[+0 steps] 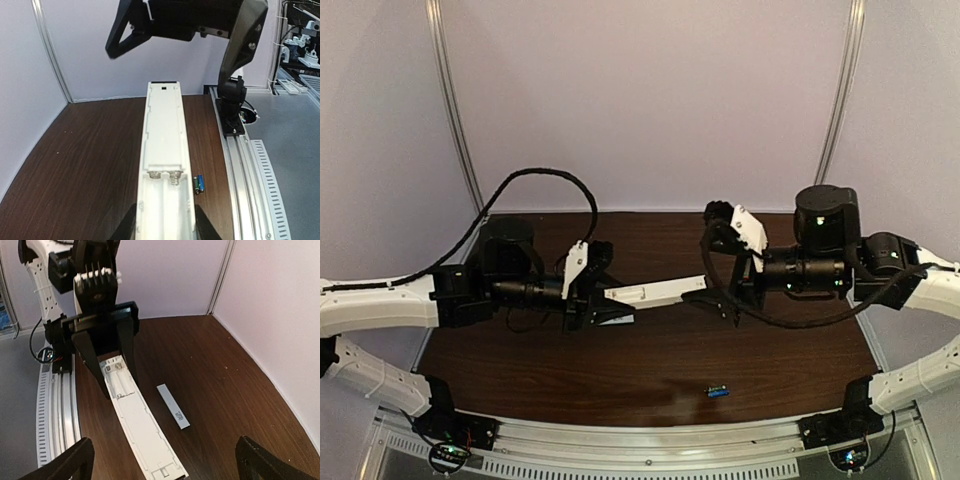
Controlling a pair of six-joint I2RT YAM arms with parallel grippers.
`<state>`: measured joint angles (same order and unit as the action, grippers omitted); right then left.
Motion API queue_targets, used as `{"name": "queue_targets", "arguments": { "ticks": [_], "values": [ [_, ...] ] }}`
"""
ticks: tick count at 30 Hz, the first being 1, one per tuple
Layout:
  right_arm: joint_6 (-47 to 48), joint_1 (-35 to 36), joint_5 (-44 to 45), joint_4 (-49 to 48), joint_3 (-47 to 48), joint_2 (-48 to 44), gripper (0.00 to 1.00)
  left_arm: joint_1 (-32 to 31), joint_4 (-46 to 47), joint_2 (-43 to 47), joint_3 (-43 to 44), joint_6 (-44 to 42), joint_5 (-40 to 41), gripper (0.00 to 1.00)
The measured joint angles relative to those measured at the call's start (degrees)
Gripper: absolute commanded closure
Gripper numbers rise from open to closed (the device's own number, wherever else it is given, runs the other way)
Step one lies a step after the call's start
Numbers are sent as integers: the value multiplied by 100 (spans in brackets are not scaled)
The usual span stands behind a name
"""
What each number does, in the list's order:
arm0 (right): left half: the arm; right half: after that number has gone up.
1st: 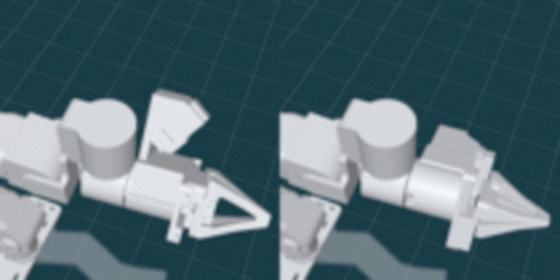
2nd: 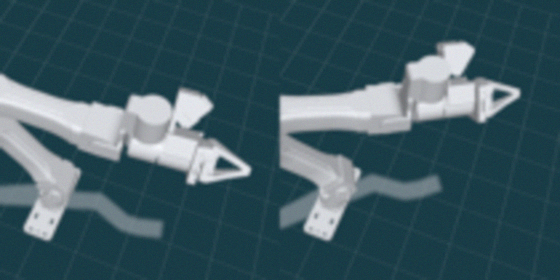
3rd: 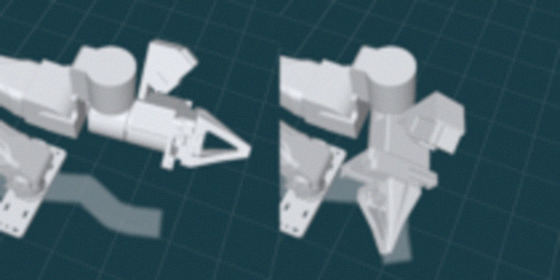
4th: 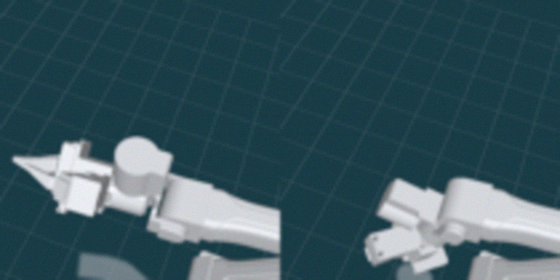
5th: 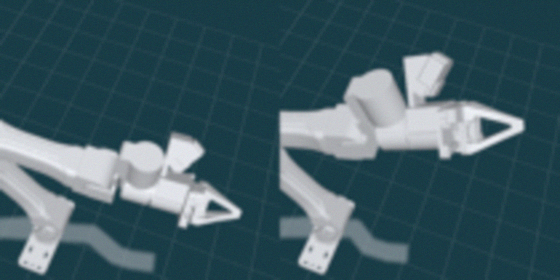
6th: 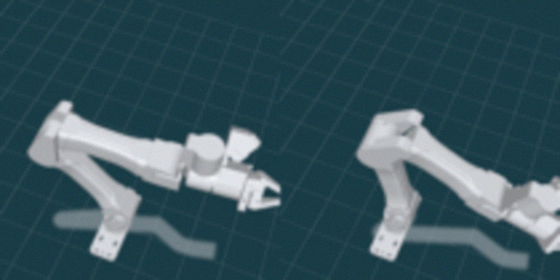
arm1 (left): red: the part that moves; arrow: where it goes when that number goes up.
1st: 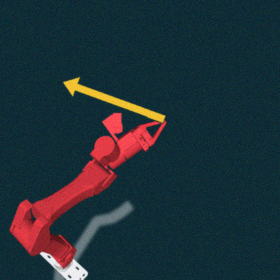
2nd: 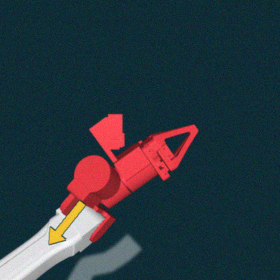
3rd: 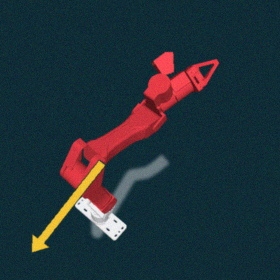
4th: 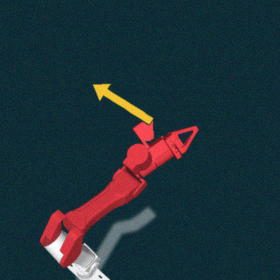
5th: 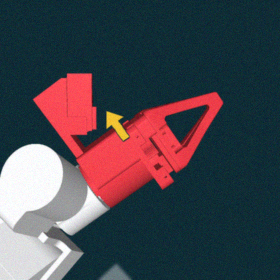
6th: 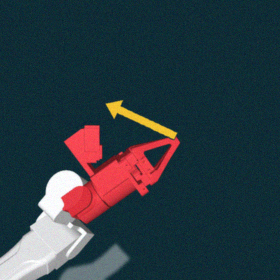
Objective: Load the batteries into the remote control
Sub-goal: Pass from the right arm to the left, then pass from the left arm to the right
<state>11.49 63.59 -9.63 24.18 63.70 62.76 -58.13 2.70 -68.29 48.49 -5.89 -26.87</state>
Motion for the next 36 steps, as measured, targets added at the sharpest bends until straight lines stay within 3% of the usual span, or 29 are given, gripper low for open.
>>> {"name": "queue_targets", "arguments": {
  "ticks": [4, 10, 19, 27, 33, 36],
  "values": [
    [-708, -227, 407, -616, -20, -367, 0, 0, 643, 101, -238, 341, 623, 100],
    [-2323, -686, 636, -1322, -107, -197, 0, 0, 1600, 354, -509, 673, 1714, 100],
    [-4708, -909, 363, -2551, -431, 579, 12, -2, 2221, 459, -640, 752, 2828, 100],
    [-5506, -909, 17, -3324, -402, 1196, 14, -114, 2260, 326, -643, 726, 3187, 100],
    [-5864, -909, -129, -3836, -321, 1390, 34, -114, 2256, 236, -643, 723, 3287, 100],
    [-6087, -914, -127, -4072, -315, 1486, 36, -151, 2284, 234, -645, 634, 3309, 100]
  ]
}}
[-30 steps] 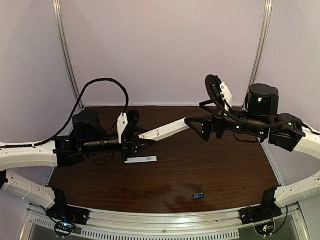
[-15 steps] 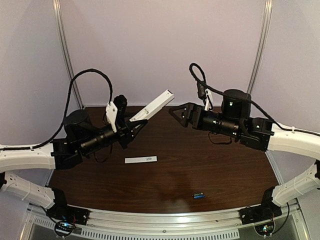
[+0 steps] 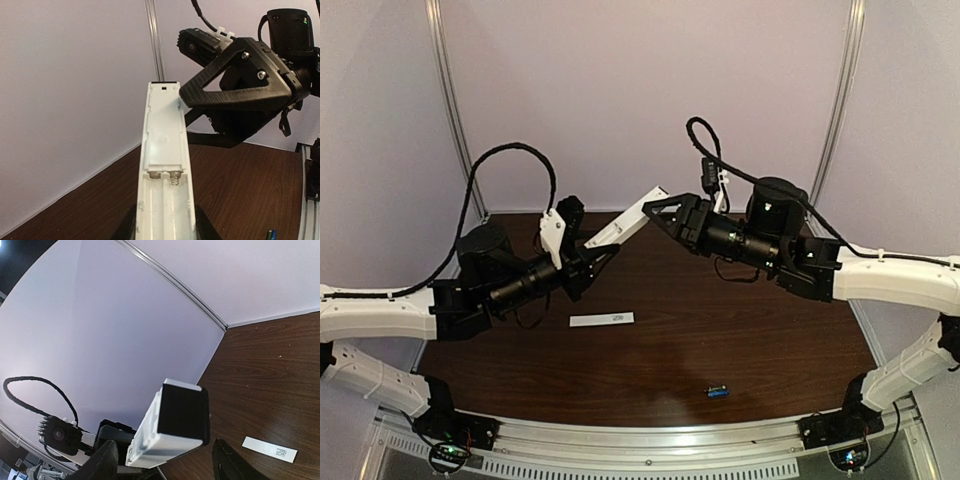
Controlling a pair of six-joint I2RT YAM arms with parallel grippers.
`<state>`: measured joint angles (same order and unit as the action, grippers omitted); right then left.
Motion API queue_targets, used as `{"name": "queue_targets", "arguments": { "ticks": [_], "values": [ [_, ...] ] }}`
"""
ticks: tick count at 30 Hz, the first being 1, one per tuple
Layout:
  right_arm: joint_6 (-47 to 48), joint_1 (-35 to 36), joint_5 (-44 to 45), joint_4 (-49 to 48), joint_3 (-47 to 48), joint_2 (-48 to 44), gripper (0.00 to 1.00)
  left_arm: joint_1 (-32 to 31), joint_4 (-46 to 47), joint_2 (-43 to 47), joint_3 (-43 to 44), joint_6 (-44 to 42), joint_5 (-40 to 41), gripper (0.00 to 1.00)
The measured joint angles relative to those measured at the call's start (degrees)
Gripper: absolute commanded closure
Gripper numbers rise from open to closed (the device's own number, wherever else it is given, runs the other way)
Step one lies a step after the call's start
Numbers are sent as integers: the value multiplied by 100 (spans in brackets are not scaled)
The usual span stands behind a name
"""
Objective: Load the batteries into the remote control
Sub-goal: Pass from the left arm to the right
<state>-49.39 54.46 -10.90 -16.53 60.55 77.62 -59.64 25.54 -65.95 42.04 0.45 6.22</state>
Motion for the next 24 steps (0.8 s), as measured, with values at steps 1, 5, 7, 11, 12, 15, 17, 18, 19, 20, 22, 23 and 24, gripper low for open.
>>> {"name": "queue_targets", "arguments": {
  "ticks": [1, 5, 7, 11, 12, 15, 17, 18, 19, 20, 22, 23, 24],
  "values": [
    [-96, -9, -2, -94, 0, 44, 37, -22, 20, -2, -4, -37, 9, 100],
    [-474, -81, -2, -420, 0, 221, 45, -70, 120, -28, -57, -153, 15, 100],
    [-645, -122, 0, -605, -2, 293, 53, -74, 142, -55, -76, -199, 17, 100],
    [-994, -192, 0, -968, -22, 396, 74, -94, 162, -101, -96, -275, 44, 100],
    [-1051, -208, 2, -1012, -31, 409, 78, -105, 212, -105, -101, -297, 66, 100],
    [-1320, -240, -37, -1202, -61, 448, 89, -125, 243, -140, -101, -396, 142, 100],
    [-1390, -264, -63, -1246, -81, 455, 95, -136, 291, -157, -101, -442, 177, 77],
    [-1397, -278, -81, -1270, -92, 459, 98, -140, 289, -162, -101, -444, 195, 63],
    [-1405, -289, -98, -1287, -105, 463, 100, -146, 286, -166, -101, -442, 214, 46],
    [-1408, -308, -138, -1296, -118, 463, 100, -151, 284, -166, -101, -466, 221, 30],
    [-1384, -358, -192, -1294, -144, 457, 100, -160, 243, -160, -101, -411, 271, 5],
    [-1351, -428, -216, -1276, -177, 437, 100, -162, 210, -144, -101, -378, 319, 3],
    [-1309, -527, -227, -1231, -221, 402, 100, -160, 136, -114, -101, -328, 393, 3]
  ]
}}
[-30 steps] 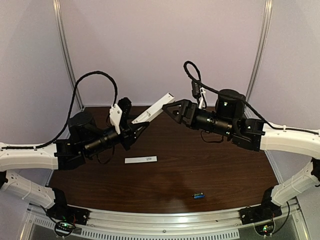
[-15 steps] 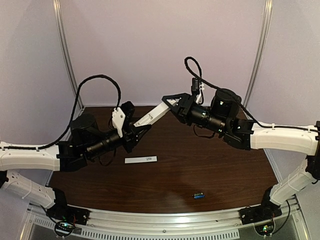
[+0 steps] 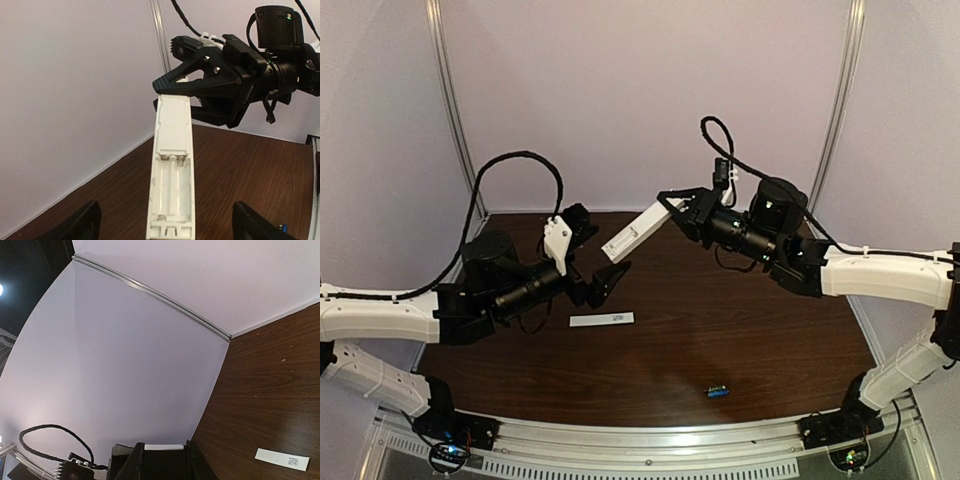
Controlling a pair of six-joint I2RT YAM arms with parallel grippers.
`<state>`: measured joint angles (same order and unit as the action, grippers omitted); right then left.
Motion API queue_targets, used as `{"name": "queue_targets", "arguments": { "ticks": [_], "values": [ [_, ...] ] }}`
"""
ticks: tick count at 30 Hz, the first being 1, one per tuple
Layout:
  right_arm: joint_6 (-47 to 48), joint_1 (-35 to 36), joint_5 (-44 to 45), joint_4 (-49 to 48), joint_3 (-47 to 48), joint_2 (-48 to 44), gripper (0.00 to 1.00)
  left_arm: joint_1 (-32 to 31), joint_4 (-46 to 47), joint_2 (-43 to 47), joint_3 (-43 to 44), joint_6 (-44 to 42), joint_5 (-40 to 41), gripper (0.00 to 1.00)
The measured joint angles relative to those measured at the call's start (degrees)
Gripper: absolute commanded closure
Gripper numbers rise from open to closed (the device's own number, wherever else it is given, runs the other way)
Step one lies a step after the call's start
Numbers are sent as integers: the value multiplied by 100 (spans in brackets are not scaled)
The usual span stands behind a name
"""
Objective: Load the batteries into the remote control
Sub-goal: Pass from the left arm to the right, then move the battery to the center of the board.
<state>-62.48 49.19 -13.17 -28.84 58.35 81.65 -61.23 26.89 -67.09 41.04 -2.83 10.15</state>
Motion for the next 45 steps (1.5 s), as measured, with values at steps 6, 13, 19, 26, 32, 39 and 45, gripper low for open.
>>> {"name": "queue_targets", "arguments": {
  "ticks": [6, 13, 19, 26, 32, 39, 45],
  "values": [
    [586, -791, -44, 848, -214, -682, 100, 0, -852, 188, 240, 280, 50, 3],
    [1355, -1884, -144, 1904, -579, -1797, 100, -28, -1829, -529, 750, 605, -737, 3],
    [1923, -2789, -146, 2942, -800, -2430, 100, -518, -2677, -1718, 1335, 450, -1349, 23],
    [2214, -3401, -337, 3591, -1075, -2898, 100, -1058, -3574, -3547, 2863, -70, -1884, 57],
    [2352, -3576, -511, 3891, -1143, -2977, 100, -1340, -3985, -4527, 3657, -319, -2041, 69],
    [2382, -3792, -695, 3982, -1191, -3067, 100, -1445, -4260, -5158, 4382, -363, -2057, 79],
    [2441, -3864, -852, 3987, -1213, -3075, 100, -1443, -4393, -5386, 4496, -363, -2063, 81]
  ]
}}
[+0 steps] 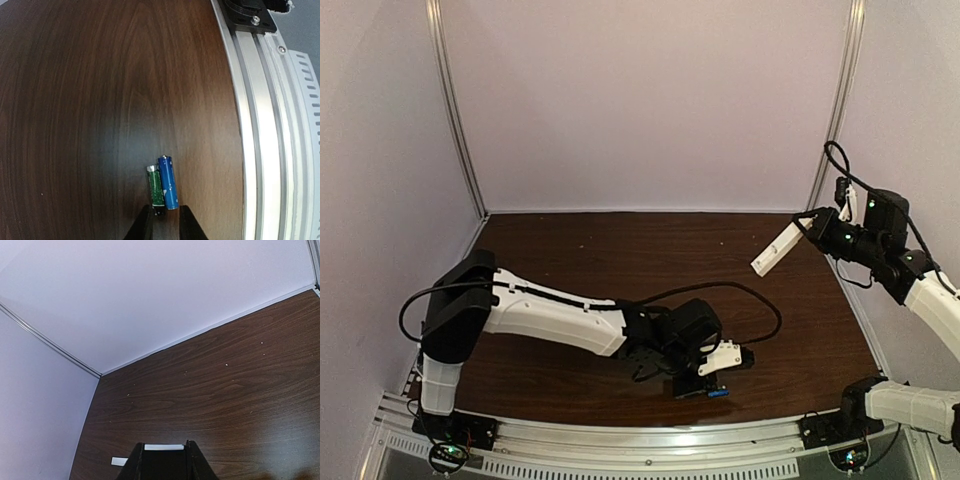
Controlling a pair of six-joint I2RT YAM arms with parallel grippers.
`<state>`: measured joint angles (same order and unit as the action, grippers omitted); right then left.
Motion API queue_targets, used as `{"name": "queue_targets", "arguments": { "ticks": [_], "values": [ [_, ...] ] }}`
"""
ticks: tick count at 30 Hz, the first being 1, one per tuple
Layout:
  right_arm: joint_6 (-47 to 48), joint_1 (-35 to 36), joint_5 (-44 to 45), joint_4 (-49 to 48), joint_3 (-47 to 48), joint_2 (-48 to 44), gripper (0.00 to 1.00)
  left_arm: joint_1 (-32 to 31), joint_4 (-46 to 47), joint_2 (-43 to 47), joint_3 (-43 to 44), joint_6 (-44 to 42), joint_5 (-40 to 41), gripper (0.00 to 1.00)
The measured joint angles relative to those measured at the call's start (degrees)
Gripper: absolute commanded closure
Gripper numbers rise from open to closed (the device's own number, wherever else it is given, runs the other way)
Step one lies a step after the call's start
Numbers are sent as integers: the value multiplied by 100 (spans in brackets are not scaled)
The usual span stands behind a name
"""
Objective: Load the batteries into the remote control
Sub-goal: Move the battery to the center of the board.
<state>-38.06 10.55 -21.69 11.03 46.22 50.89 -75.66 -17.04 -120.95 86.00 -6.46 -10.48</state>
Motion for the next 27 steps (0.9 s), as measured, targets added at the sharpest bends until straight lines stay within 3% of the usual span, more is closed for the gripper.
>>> {"name": "queue_targets", "arguments": {
  "ticks": [27],
  "values": [
    [31, -114, -308, -9, -162, 0, 100, -240, -254, -601, 597, -140, 234, 85]
  ]
}}
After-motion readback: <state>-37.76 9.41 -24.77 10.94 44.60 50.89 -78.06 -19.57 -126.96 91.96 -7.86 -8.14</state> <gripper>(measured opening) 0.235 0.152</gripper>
